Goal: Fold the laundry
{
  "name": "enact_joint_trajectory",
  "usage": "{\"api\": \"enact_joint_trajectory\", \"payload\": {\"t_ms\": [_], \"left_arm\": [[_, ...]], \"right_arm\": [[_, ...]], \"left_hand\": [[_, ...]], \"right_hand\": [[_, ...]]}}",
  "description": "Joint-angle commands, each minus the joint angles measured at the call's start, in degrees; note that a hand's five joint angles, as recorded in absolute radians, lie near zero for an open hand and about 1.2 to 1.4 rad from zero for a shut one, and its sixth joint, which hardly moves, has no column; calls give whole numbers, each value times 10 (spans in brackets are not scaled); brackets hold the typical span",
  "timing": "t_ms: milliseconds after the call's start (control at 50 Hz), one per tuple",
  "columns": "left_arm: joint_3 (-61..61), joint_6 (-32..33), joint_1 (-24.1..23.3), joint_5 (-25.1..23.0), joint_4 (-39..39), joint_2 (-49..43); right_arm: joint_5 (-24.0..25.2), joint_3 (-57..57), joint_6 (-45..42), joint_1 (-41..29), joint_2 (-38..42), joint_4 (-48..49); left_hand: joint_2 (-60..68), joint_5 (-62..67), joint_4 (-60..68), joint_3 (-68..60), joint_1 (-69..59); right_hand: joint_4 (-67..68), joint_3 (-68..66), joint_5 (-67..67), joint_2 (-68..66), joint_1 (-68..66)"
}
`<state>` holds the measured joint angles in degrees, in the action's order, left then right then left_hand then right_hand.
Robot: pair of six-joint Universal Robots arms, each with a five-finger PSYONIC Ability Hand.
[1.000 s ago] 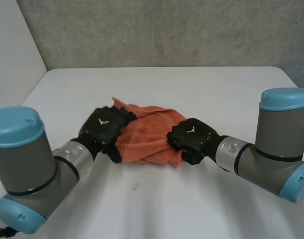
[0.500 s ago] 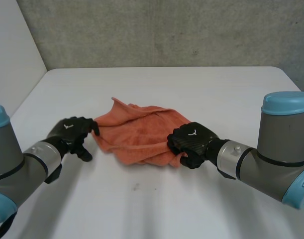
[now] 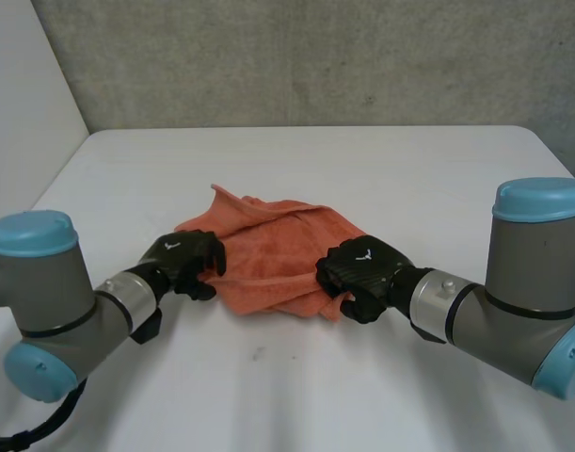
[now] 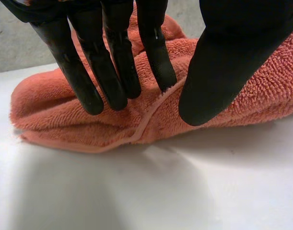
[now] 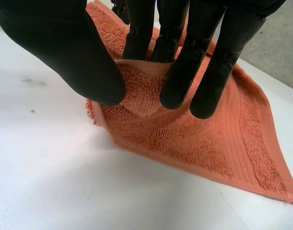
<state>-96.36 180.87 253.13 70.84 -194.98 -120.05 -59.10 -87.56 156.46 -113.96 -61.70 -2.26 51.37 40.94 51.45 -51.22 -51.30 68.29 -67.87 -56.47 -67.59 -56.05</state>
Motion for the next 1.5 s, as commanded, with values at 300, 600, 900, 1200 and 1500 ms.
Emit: {"api": "enact_joint_trajectory", "payload": {"t_ms": [300,600,900,1200,1500], "left_arm": [[8,9,-25,46,-10,49],[24,9,-35,61,-7,242],[47,9,-48,60,-4,304],[51,11,-49,60,13,314],[48,12,-49,59,26,364]], "right_arm": [[-4,-4,118,1,-14,35],[-102,-16,248,75,-120,35],[-128,-61,334,79,-125,31],[-70,-56,341,131,-104,34],[-68,129,336,42,103,18]], "left_hand": [[286,291,285,-288,-287],[286,291,285,-288,-287],[286,291,285,-288,-287],[286,291,285,-288,-287],[286,291,285,-288,-287]], "right_hand": [[-287,283,269,280,164],[-545,541,527,538,423],[-460,456,441,453,337],[-486,482,468,479,364],[-444,440,426,437,322]]}}
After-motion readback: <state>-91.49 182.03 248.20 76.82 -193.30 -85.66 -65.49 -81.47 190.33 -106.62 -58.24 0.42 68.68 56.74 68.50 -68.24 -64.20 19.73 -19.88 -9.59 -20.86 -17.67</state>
